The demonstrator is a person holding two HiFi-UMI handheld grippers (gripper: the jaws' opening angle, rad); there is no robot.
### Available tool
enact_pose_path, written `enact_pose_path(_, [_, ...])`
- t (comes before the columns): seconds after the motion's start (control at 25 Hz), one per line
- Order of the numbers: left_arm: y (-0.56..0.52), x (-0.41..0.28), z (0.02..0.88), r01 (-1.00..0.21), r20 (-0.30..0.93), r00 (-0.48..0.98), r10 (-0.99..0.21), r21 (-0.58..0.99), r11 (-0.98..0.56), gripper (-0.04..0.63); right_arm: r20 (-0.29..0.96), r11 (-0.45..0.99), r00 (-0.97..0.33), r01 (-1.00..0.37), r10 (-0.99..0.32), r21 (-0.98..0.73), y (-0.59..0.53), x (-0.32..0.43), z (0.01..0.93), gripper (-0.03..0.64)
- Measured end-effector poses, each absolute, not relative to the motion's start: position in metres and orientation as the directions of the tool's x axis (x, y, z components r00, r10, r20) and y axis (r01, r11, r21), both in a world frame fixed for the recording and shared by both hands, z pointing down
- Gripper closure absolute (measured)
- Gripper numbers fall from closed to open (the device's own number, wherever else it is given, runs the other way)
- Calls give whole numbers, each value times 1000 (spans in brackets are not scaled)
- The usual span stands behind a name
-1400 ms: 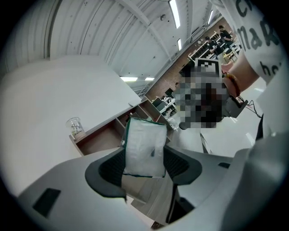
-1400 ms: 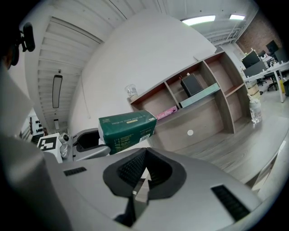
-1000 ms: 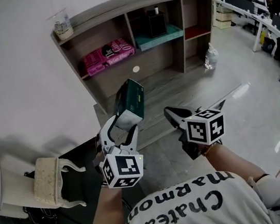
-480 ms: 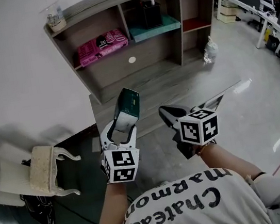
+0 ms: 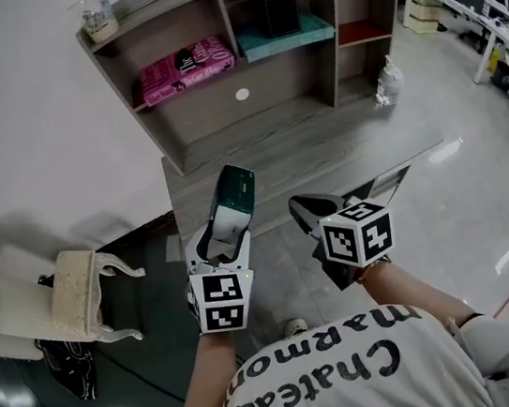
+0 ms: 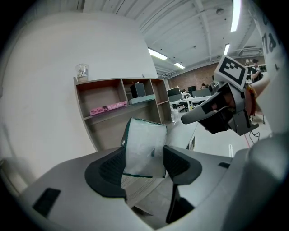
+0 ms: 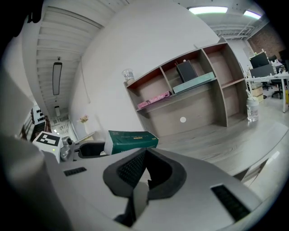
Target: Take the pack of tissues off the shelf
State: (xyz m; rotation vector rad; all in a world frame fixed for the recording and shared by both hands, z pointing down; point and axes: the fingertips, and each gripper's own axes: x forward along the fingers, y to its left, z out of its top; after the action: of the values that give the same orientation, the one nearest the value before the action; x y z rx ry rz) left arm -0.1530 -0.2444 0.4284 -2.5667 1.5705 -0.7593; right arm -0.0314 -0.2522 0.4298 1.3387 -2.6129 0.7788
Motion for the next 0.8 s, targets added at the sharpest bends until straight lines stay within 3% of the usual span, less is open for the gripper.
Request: enact_pose_path(0.8, [-247,-172,439,-860,404,317,-858,-260,-440,324,354,482,-605,-790,-713,-379,-255,-29,448,609])
